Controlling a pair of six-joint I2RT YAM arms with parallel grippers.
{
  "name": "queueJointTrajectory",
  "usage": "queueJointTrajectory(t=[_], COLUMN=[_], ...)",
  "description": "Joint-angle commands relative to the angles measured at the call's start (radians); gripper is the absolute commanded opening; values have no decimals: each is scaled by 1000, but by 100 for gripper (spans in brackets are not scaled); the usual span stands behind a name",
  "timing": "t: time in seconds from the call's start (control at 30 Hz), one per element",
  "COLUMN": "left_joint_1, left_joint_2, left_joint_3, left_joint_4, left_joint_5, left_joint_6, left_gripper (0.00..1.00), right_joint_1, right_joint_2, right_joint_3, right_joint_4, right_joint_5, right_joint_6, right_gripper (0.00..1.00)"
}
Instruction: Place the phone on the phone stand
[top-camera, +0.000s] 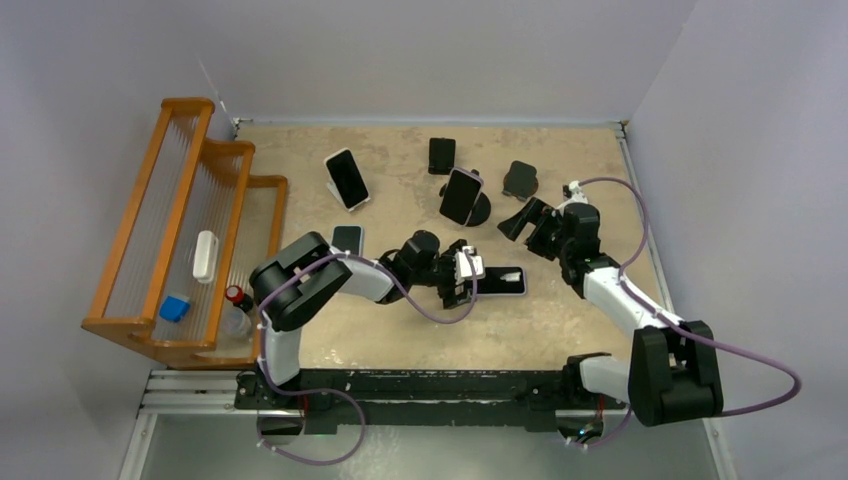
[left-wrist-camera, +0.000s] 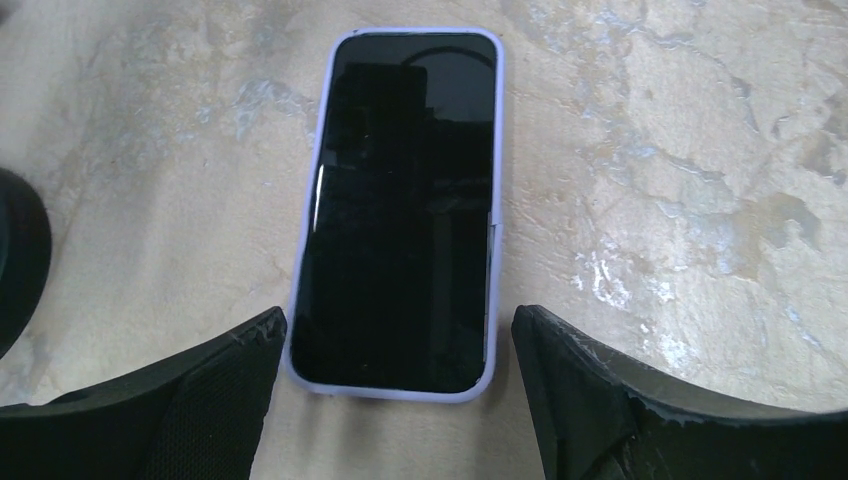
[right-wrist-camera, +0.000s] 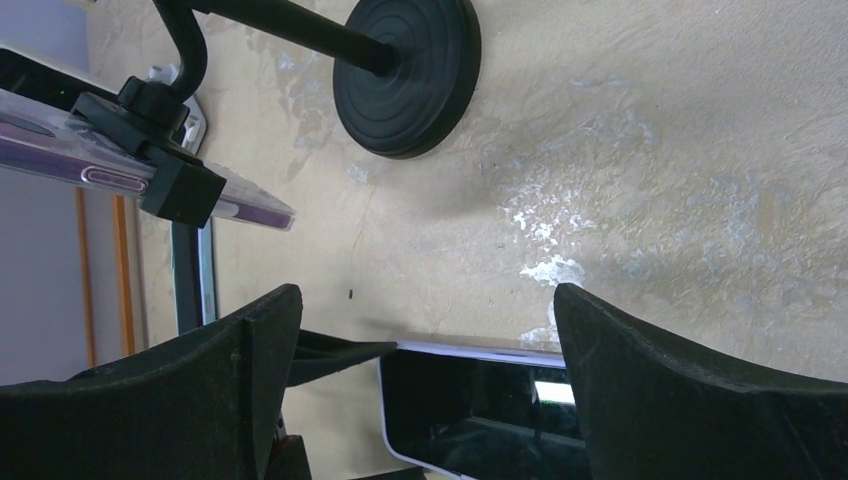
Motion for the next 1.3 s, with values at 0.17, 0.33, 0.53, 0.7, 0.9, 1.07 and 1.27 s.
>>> queueJointTrajectory(t=[0.17,0.33,0.53,0.7,0.9,1.07,1.27], left_joint_1=[10,21,36,43,53,57,62], left_joint_2=[-68,-35,27,74,103,122,87], left_joint_3=[-71,-48,-7,37,70,99,91], left_joint_4=[181,133,47,-14,-56,-111,-152], left_joint_5=[-87,-22,119,217,249,269,230], left_joint_6=[1,-21,-59,-78,-82,-82,-67], left_gripper=[84,84,84,84,84,61,15], right_joint_1=[-4,-4,-4,-4,-4,-4,-4], right_joint_2=[17,30,35,42,46,52,50], right_joint_3=[-11,-11,-9,-8,-8,-3,15], right_joint_4=[48,51,48,45,44,39,22], right_joint_5=[-38,-51,-53,-64,-70,-77,-101], right_joint_6=[-27,-27,-33,-38,-47,-53,-73], right_gripper=[97,97,97,97,97,97,96])
